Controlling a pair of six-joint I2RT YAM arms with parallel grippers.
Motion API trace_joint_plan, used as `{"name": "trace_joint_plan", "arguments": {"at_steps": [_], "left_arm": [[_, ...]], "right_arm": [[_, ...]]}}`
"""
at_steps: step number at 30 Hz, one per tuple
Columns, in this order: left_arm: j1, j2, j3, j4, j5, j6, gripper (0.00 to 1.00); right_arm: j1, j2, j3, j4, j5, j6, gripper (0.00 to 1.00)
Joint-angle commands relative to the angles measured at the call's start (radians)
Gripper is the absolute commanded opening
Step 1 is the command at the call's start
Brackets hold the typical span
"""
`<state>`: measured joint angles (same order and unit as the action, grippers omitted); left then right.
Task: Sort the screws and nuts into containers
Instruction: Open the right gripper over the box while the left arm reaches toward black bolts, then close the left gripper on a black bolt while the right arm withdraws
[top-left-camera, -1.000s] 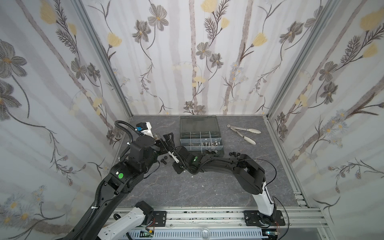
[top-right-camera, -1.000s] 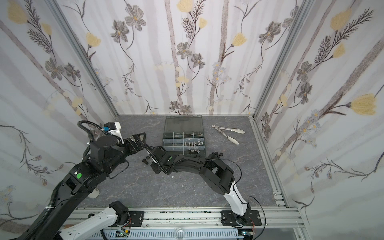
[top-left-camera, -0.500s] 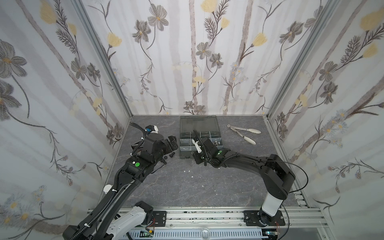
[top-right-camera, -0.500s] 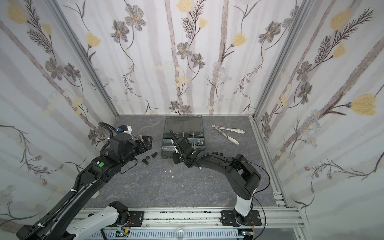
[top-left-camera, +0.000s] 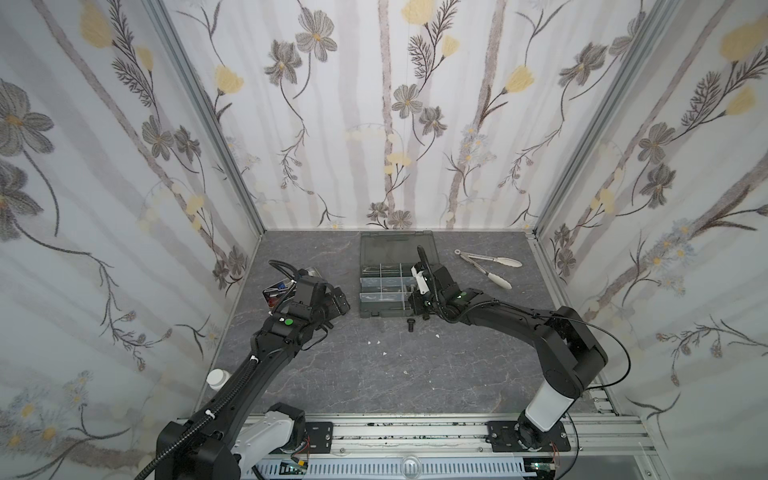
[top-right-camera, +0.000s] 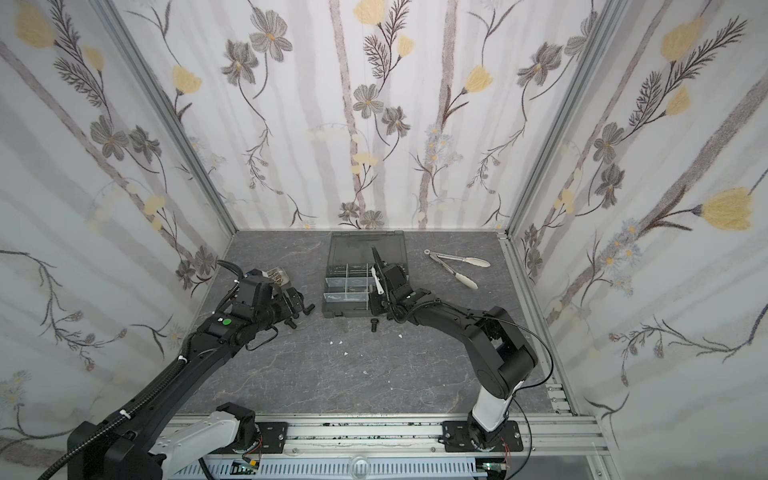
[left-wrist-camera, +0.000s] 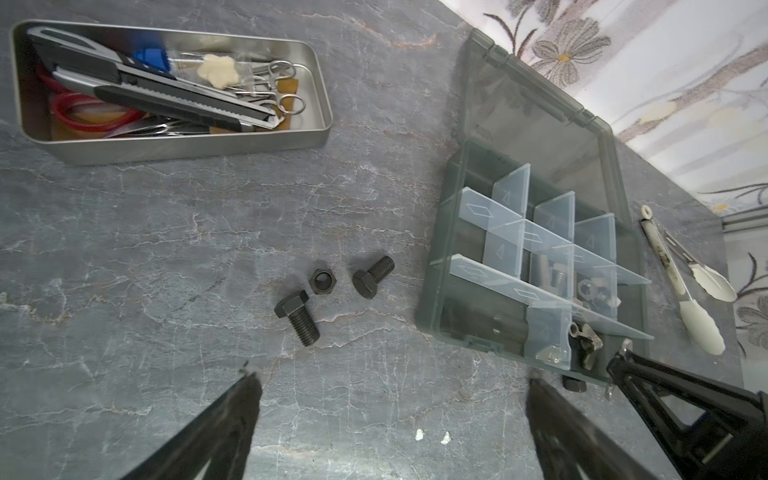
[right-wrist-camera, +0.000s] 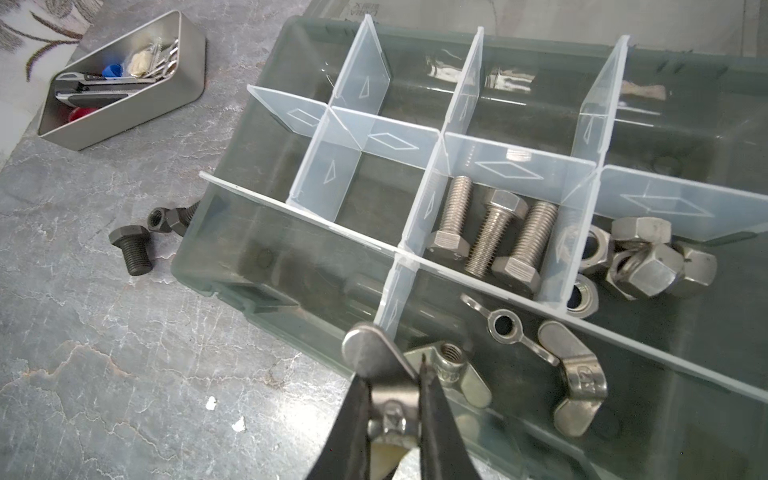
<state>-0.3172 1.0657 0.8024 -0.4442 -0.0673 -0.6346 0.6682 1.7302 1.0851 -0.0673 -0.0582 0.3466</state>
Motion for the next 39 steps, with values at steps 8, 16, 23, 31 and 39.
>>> {"name": "trace_joint_plan", "arguments": {"at_steps": [8,16,23,31,39], "left_arm": [[0.068,0.061,-0.050,0.015,0.043,0.010,0.86],[0.079,0.108,-0.076,0.029,0.023,0.000,0.73],[0.081,0.182,-0.097,0.056,-0.007,-0.012,0.55],[0.082,0.295,-0.092,0.086,-0.025,-0.036,0.49],[0.082,0.409,-0.035,0.085,-0.033,-0.050,0.46]], "right_arm": [[-0.048,0.022,-0.022,0.070,-0.043,0.015,0.29],[-0.072,-0.024,-0.056,0.093,-0.056,0.011,0.45],[-0.077,-0.128,-0.130,0.124,-0.064,0.014,0.45],[-0.076,-0.266,-0.211,0.147,-0.073,0.013,0.45],[-0.083,-0.323,-0.267,0.183,-0.081,0.014,0.45]]}}
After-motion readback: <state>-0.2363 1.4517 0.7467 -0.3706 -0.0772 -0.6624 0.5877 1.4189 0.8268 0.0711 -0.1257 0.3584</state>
